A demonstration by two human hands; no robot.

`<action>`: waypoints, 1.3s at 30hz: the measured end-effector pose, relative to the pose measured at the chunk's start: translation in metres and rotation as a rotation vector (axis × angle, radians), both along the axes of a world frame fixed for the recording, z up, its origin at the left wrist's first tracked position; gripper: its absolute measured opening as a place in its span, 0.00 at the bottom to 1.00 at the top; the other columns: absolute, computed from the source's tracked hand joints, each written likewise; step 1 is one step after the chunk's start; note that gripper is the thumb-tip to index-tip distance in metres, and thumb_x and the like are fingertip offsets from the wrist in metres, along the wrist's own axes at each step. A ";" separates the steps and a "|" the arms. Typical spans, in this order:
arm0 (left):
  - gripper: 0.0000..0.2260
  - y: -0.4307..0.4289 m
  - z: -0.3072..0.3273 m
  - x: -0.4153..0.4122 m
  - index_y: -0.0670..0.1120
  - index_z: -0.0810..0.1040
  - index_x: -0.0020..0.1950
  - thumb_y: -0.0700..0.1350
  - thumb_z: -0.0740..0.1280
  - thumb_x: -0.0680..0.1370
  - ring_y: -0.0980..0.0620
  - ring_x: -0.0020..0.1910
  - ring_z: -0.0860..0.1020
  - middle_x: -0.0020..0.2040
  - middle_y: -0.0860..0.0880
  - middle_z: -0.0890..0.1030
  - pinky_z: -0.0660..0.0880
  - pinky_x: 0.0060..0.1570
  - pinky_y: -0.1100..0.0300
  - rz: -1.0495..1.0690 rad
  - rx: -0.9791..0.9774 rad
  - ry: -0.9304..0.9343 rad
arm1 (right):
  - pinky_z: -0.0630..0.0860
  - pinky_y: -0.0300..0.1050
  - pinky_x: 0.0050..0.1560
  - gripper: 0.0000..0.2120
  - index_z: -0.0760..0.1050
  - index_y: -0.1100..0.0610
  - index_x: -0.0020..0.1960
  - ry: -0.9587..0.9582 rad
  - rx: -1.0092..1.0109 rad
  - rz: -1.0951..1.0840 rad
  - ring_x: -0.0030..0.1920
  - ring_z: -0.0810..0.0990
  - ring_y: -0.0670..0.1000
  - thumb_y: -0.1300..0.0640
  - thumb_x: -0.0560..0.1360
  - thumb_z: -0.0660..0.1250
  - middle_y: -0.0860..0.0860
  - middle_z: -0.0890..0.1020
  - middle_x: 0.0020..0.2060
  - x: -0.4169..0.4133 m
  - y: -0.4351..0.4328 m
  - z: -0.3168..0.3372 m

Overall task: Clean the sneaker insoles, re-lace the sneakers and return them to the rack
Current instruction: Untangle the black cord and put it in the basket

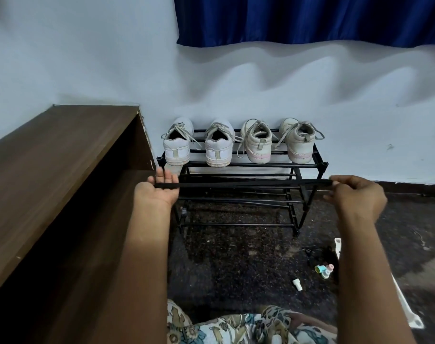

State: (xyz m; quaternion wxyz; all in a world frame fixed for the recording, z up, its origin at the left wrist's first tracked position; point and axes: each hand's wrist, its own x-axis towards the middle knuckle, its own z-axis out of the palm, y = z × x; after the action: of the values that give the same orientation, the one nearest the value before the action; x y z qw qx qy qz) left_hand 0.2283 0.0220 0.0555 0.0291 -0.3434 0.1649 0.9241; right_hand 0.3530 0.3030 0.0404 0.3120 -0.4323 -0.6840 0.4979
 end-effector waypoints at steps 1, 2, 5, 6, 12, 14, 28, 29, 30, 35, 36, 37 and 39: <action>0.15 -0.005 -0.002 -0.002 0.48 0.65 0.39 0.43 0.44 0.82 0.52 0.35 0.75 0.36 0.51 0.76 0.72 0.49 0.57 0.038 0.016 -0.012 | 0.80 0.52 0.50 0.11 0.81 0.50 0.39 -0.056 0.062 -0.044 0.40 0.84 0.58 0.63 0.70 0.64 0.55 0.83 0.35 0.004 0.003 0.001; 0.15 -0.011 -0.005 -0.005 0.48 0.65 0.39 0.43 0.45 0.82 0.52 0.35 0.75 0.36 0.51 0.76 0.72 0.47 0.58 0.072 0.024 -0.020 | 0.78 0.52 0.52 0.13 0.83 0.52 0.44 -0.124 0.142 -0.084 0.45 0.83 0.61 0.64 0.69 0.62 0.58 0.84 0.40 0.008 0.005 0.002; 0.15 -0.025 -0.011 -0.011 0.48 0.65 0.39 0.41 0.46 0.81 0.57 0.23 0.69 0.34 0.51 0.74 0.69 0.27 0.64 0.110 -0.094 -0.019 | 0.74 0.53 0.54 0.15 0.80 0.56 0.55 -0.341 0.305 -0.152 0.55 0.77 0.65 0.66 0.71 0.62 0.63 0.80 0.53 0.022 0.009 0.011; 0.15 -0.027 -0.012 -0.011 0.48 0.65 0.38 0.41 0.47 0.81 0.58 0.18 0.64 0.32 0.51 0.72 0.62 0.21 0.68 0.095 -0.192 -0.005 | 0.74 0.55 0.54 0.16 0.79 0.56 0.56 -0.384 0.321 -0.135 0.56 0.76 0.66 0.66 0.71 0.62 0.64 0.79 0.55 0.025 0.008 0.014; 0.13 0.010 -0.003 0.004 0.46 0.72 0.40 0.39 0.53 0.82 0.61 0.15 0.55 0.23 0.53 0.70 0.51 0.15 0.71 -0.541 -0.906 0.453 | 0.71 0.43 0.42 0.18 0.78 0.52 0.59 -0.320 0.361 0.548 0.40 0.77 0.54 0.66 0.72 0.65 0.52 0.80 0.38 0.004 -0.026 0.015; 0.13 0.023 -0.001 0.012 0.44 0.74 0.45 0.41 0.52 0.83 0.61 0.17 0.56 0.27 0.50 0.73 0.52 0.17 0.71 -0.774 -1.013 0.609 | 0.71 0.42 0.34 0.16 0.78 0.53 0.55 -0.163 0.085 0.837 0.33 0.73 0.50 0.70 0.74 0.64 0.51 0.75 0.31 -0.003 -0.051 0.022; 0.29 0.060 -0.002 0.038 0.53 0.47 0.77 0.42 0.58 0.81 0.56 0.42 0.78 0.40 0.54 0.81 0.71 0.51 0.61 -1.071 -1.687 1.018 | 0.69 0.32 0.23 0.14 0.76 0.58 0.53 0.049 -0.857 0.905 0.22 0.69 0.41 0.68 0.76 0.55 0.49 0.74 0.25 -0.028 -0.081 0.002; 0.30 0.060 -0.001 0.040 0.53 0.46 0.78 0.42 0.58 0.81 0.56 0.39 0.77 0.40 0.54 0.81 0.72 0.48 0.59 -1.084 -1.727 1.042 | 0.69 0.32 0.23 0.13 0.75 0.57 0.54 0.068 -0.907 0.889 0.22 0.70 0.42 0.68 0.77 0.55 0.49 0.75 0.25 -0.028 -0.080 0.002; 0.30 0.061 0.000 0.042 0.53 0.45 0.78 0.43 0.59 0.81 0.56 0.36 0.75 0.37 0.54 0.79 0.72 0.45 0.56 -1.098 -1.762 1.064 | 0.70 0.32 0.23 0.13 0.74 0.57 0.54 0.095 -0.973 0.877 0.23 0.72 0.42 0.68 0.77 0.55 0.49 0.75 0.25 -0.029 -0.079 0.002; 0.33 0.061 0.004 0.045 0.56 0.41 0.77 0.41 0.58 0.81 0.53 0.29 0.69 0.29 0.53 0.71 0.70 0.38 0.52 -1.218 -1.846 1.082 | 0.71 0.32 0.24 0.16 0.75 0.59 0.60 0.224 -1.245 0.915 0.24 0.75 0.44 0.66 0.75 0.56 0.51 0.76 0.28 -0.029 -0.076 -0.002; 0.33 0.060 0.004 0.045 0.56 0.41 0.77 0.41 0.58 0.80 0.53 0.29 0.69 0.29 0.53 0.71 0.70 0.38 0.51 -1.232 -1.841 1.088 | 0.71 0.32 0.24 0.17 0.74 0.60 0.61 0.224 -1.244 0.930 0.24 0.75 0.44 0.66 0.75 0.56 0.51 0.76 0.28 -0.029 -0.075 -0.002; 0.33 0.060 0.004 0.046 0.57 0.41 0.77 0.41 0.58 0.80 0.53 0.29 0.69 0.29 0.53 0.71 0.71 0.38 0.51 -1.243 -1.836 1.096 | 0.71 0.32 0.24 0.17 0.73 0.60 0.62 0.211 -1.226 0.947 0.24 0.75 0.44 0.67 0.76 0.55 0.51 0.76 0.28 -0.029 -0.074 -0.002; 0.33 0.059 0.006 0.047 0.58 0.41 0.77 0.41 0.58 0.80 0.54 0.29 0.69 0.29 0.54 0.72 0.71 0.38 0.51 -1.247 -1.836 1.107 | 0.71 0.33 0.24 0.18 0.73 0.61 0.64 0.173 -1.171 0.982 0.24 0.75 0.44 0.67 0.77 0.54 0.51 0.75 0.28 -0.029 -0.072 -0.001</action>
State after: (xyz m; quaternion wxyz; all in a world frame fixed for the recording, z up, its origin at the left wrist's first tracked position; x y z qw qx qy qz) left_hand 0.2751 0.0813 0.0618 0.1388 0.3367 0.8761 0.3158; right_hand 0.3236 0.2306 0.0389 -0.1724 -0.1329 -0.3953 0.8924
